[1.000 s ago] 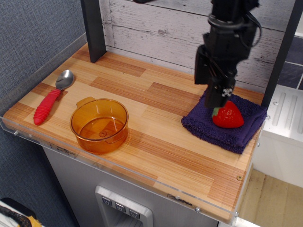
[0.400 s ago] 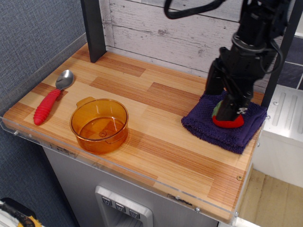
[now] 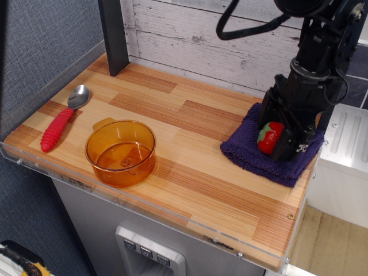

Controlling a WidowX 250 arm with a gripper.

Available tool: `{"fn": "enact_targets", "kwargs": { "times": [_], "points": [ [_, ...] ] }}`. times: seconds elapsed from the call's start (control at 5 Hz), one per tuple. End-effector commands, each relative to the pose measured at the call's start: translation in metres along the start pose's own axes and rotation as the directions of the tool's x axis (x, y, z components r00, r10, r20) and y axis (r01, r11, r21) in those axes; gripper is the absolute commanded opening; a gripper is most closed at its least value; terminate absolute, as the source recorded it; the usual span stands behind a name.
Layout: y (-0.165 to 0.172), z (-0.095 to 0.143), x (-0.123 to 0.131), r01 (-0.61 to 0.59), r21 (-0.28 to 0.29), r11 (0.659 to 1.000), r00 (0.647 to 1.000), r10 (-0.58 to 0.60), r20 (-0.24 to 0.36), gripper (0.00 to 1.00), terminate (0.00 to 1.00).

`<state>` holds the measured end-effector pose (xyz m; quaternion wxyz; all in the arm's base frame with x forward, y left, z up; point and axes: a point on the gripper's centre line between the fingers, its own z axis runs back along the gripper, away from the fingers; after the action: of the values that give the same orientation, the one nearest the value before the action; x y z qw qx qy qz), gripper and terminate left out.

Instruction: Pick up the strawberry and place it on the right of the spoon and behind the pot

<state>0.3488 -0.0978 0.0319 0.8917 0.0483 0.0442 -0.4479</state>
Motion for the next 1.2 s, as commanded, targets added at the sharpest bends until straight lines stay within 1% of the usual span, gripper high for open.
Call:
{"fn": "enact_targets", "kwargs": {
  "times": [0.0,0.2,0.6,0.8,1.0],
  "points": [
    [0.001,0.008,-0.007,-0.023,-0.012,1.000,0.999,0.023,0.023,1.00,0.00],
    [0.002,0.012,-0.011,-0.040,0.000,0.999,0.998,0.040,0.041,0.00,0.00],
    [0.002,0.033,-0.023,-0.074,0.008,0.997,0.994,0.073,0.075,0.00,0.00],
    [0.008,0.043,-0.040,-0.096,0.060,0.994,0.991,0.090,0.095,0.00,0.00],
    [0.019,0.050,-0.075,-0.191,0.078,0.979,0.979,0.184,0.083,0.00,0.00]
  ]
}}
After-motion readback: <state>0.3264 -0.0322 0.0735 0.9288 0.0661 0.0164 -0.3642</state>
